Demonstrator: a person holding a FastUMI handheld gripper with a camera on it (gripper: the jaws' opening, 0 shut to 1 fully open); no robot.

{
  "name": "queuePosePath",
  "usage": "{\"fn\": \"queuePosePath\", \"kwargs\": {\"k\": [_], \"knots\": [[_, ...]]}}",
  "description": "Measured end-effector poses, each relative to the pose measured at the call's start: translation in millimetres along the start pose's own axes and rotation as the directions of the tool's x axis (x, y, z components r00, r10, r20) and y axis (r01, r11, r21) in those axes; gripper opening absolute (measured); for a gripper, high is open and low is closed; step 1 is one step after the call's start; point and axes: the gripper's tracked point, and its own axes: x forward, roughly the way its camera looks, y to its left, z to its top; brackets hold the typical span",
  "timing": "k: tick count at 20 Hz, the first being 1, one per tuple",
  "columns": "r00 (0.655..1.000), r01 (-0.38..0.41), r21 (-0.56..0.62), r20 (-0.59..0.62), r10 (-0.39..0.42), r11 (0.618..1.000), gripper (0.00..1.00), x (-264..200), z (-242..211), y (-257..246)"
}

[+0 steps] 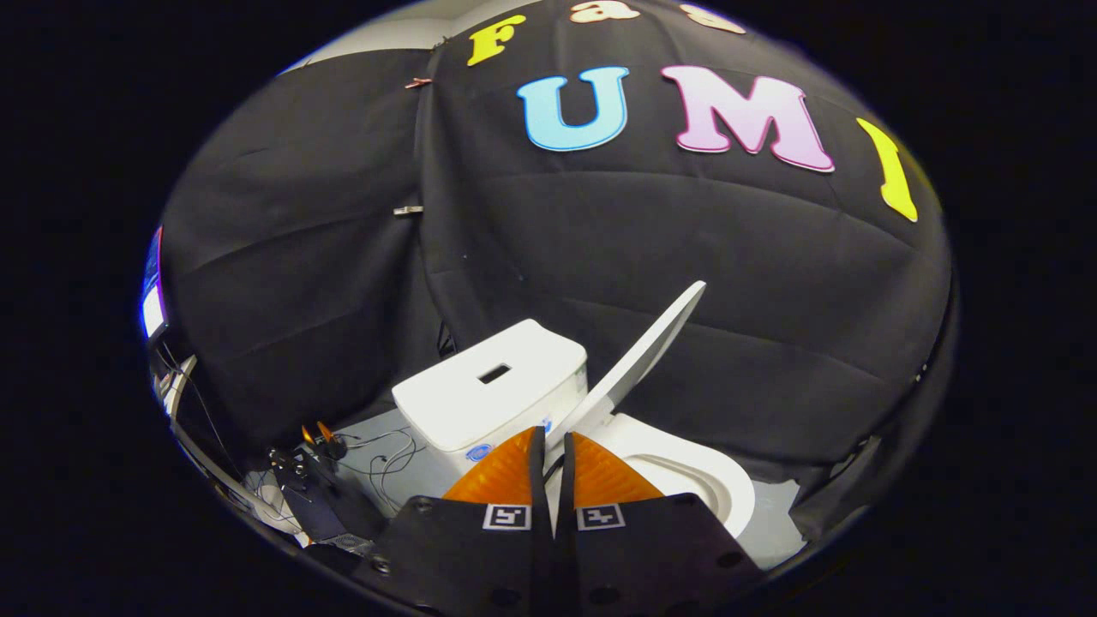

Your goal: Open the toilet lid.

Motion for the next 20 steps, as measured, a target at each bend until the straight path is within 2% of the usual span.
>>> {"fn": "queuePosePath", "kwargs": {"k": [3, 10, 20], "knots": [[0.999, -0.039, -0.030, 0.023, 0.040, 0.999, 0.05, 13, 13, 22], [0.996, -0.079, -0.027, 0.044, 0.080, 0.996, 0.05, 29, 25, 49], [0.989, -0.125, -0.106, 0.065, 0.132, 0.987, 0.05, 74, 45, 109]]}}
